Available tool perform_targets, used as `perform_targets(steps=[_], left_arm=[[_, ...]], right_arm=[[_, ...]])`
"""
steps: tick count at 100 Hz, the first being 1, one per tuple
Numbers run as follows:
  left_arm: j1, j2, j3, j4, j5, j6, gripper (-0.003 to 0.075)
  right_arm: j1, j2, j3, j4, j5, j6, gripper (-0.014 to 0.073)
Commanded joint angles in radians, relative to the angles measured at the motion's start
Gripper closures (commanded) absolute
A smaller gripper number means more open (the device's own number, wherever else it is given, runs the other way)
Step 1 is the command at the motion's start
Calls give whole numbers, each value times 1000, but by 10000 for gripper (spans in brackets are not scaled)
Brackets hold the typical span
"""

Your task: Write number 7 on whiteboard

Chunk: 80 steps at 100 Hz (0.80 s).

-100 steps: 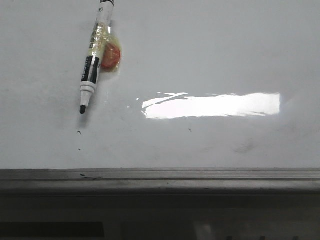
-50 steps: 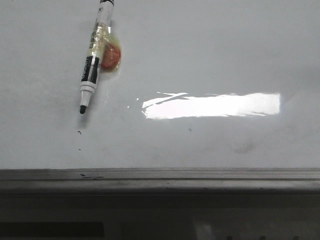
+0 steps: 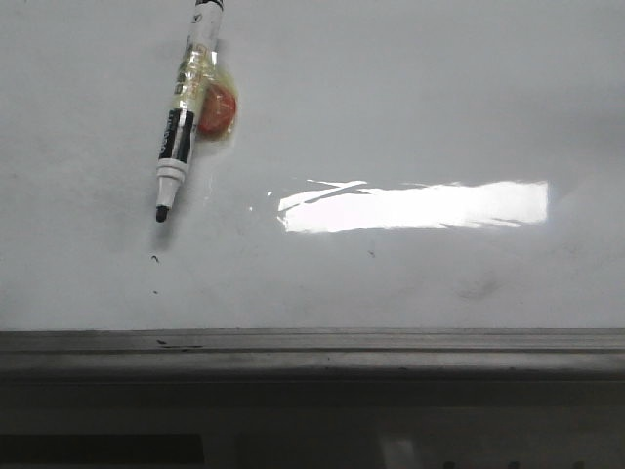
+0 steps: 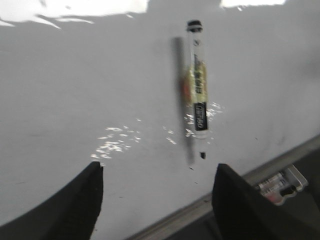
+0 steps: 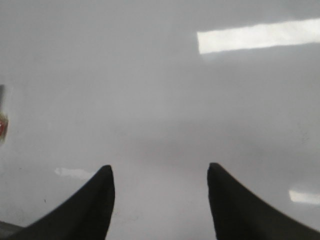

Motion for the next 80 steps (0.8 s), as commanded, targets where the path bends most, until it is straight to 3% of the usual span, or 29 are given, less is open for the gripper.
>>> perform_targets(steps=[1,40,72,80], left_arm=[[-80,74,-37,-84,-85,17,303],[-377,398,-42,-292,-502,17,303],[-394,536,-54,-293,-653,15,305],[-394,550,-54,-293,-680,15,342]], right_arm=[[-4,22,-35,20,-49,-16,207],[-4,22,-35,65,-19,-16,207],[-4,22,-35,112,1,-22,207],[-4,22,-35,113,1,-22,207]])
